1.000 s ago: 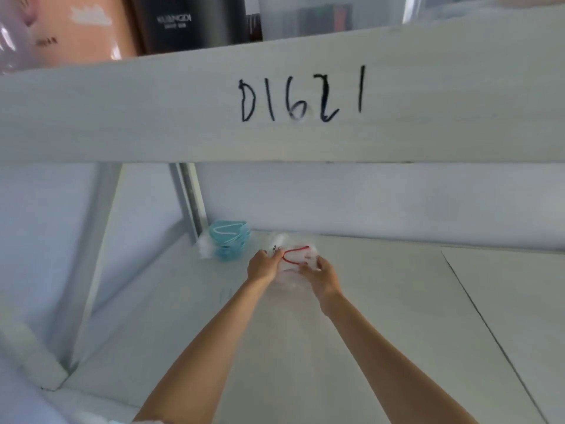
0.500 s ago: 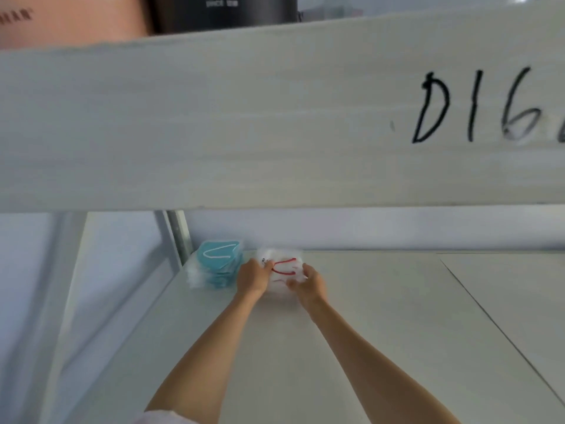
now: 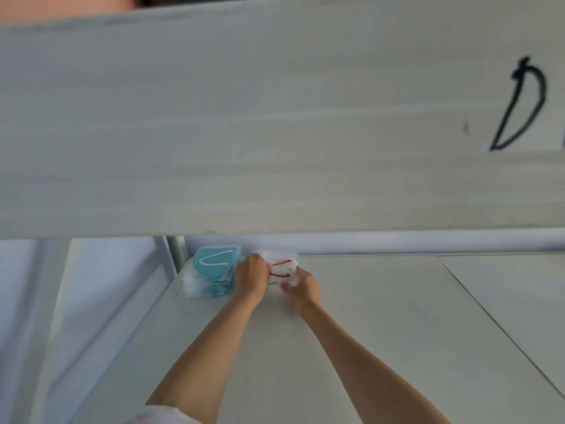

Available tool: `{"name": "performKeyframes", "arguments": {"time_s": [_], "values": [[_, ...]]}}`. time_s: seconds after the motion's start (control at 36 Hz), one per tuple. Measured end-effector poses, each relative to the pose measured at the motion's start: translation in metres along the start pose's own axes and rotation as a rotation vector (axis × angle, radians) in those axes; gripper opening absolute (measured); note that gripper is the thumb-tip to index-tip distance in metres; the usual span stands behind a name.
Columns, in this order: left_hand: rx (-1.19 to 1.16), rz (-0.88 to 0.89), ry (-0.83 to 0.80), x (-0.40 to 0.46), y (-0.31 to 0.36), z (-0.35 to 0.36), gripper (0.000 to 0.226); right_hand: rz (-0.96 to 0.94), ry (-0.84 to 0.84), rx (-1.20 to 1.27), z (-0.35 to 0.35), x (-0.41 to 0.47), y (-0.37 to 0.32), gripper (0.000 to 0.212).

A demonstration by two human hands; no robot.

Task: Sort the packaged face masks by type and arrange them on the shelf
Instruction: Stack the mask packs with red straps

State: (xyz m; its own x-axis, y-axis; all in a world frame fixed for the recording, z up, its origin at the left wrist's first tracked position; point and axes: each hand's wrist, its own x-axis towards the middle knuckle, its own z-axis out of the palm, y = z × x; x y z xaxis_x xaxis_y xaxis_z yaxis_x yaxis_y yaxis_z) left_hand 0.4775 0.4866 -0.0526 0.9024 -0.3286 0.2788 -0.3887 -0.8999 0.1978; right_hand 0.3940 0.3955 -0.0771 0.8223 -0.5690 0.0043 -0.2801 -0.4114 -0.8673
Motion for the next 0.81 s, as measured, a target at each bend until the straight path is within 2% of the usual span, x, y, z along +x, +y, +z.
{"name": "performKeyframes", "arguments": {"time_s": [0.17,0.31,0.42,0.53,0.67,0.81], "values": [[0.125,0.104,0.028,0.006,0.002,-0.004,0.024,-0.008,-0.024,-0.021,-0.003,-0.003,-0.004,0.055],[0.104,0.152,0.056,0.008,0.0,-0.01,0.025,-0.042,-0.006,0.017,-0.01,-0.008,-0.004,0.051],[0.048,0.164,0.091,0.005,0.005,-0.022,0.031,-0.059,0.023,-0.02,-0.027,-0.009,-0.002,0.055],[0.041,0.19,0.107,0.0,0.016,-0.033,0.035,-0.132,0.066,-0.311,-0.057,-0.006,0.001,0.052],[-0.005,0.259,0.006,-0.016,0.042,-0.038,0.038,-0.195,-0.041,-0.772,-0.114,-0.01,0.007,0.05],[-0.072,0.291,-0.035,-0.043,0.082,-0.039,0.037,-0.169,-0.082,-0.923,-0.17,-0.022,0.024,0.05]]}}
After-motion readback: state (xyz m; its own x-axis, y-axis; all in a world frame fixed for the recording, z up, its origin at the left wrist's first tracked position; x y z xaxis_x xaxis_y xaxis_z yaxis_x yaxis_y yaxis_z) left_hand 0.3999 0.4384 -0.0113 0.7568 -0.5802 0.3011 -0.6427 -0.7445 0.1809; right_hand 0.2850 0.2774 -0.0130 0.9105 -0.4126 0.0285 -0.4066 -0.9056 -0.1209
